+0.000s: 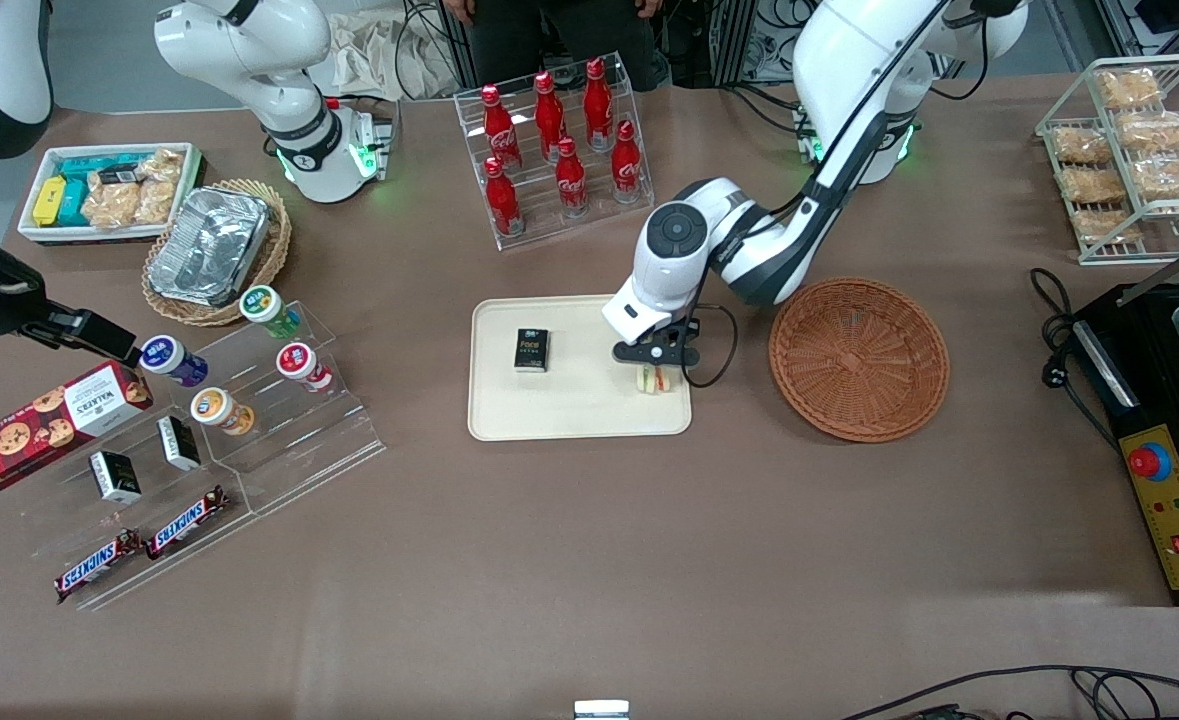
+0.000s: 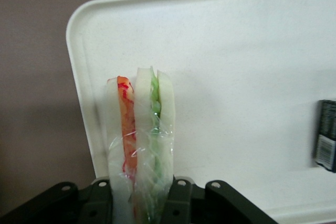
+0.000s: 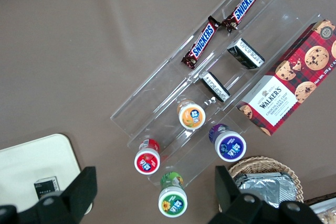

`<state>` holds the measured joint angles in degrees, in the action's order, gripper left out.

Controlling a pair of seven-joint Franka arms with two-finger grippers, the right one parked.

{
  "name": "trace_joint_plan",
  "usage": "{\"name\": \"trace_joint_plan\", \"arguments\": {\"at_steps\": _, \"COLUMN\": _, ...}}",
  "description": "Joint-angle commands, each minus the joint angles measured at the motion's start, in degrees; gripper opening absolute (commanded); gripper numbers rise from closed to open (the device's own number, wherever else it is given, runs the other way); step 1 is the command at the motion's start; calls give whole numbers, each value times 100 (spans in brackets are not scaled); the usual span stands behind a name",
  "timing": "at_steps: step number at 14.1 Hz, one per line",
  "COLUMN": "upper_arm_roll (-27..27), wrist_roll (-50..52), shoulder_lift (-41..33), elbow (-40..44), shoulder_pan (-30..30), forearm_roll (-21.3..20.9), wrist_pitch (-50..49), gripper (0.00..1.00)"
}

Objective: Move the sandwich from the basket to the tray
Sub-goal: 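Lower the sandwich onto the tray beside the black box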

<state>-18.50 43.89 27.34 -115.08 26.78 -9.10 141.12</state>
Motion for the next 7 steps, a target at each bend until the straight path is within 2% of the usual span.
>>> {"name": "trace_joint_plan", "arguments": {"at_steps": 1, "upper_arm_roll": 84, "wrist_roll": 208, "shoulder_lift": 280, "elbow": 153, "shoulder_pan": 144, "forearm_roll": -249, "wrist_pitch": 82, "gripper": 0}}
{"name": "trace_joint_plan", "arguments": {"at_steps": 2, "upper_arm_roll": 84, "wrist_roll": 243, "shoulder_lift": 307, "elbow": 144, "shoulder_pan": 144, "forearm_roll": -320, "wrist_pitch": 143, "gripper": 0}}
{"name": "trace_joint_plan", "arguments": {"at_steps": 3, "upper_arm_roll": 84, "wrist_roll": 278, "shoulder_lift": 334, "elbow": 144, "shoulder_pan": 144, "forearm_roll": -355, "wrist_pitch": 170, "gripper": 33}}
{"name": "trace_joint_plan", "arguments": {"at_steps": 4, "upper_arm_roll": 84, "wrist_roll": 287, "shoulder_lift": 334, "elbow": 153, "shoulder_pan": 161, "forearm_roll": -408, "wrist_pitch": 179, "gripper": 99}}
{"name": "trace_joint_plan", "arguments": {"at_steps": 7, "upper_arm_roll": 163, "wrist_roll": 743, "shoulder_lift": 220, "elbow": 214, "shoulder_pan": 196, "forearm_roll": -794, "wrist_pitch": 170, "gripper": 100}}
